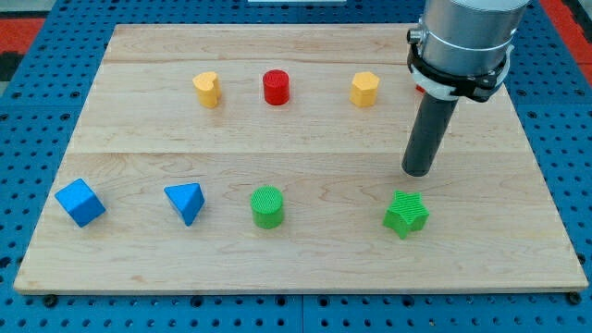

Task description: Move the arm to the left center of the board

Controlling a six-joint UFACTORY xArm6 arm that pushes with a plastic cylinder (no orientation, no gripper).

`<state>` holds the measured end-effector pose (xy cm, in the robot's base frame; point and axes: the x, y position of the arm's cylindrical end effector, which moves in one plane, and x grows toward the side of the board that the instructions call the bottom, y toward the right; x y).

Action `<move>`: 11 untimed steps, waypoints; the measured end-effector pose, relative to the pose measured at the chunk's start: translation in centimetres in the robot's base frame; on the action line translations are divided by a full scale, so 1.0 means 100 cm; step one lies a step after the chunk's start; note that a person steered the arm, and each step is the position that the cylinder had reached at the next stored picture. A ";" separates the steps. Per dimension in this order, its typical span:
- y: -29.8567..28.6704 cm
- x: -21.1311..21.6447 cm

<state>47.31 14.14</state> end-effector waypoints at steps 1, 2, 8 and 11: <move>0.010 0.000; 0.010 0.000; 0.047 0.000; 0.106 -0.036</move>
<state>43.76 24.78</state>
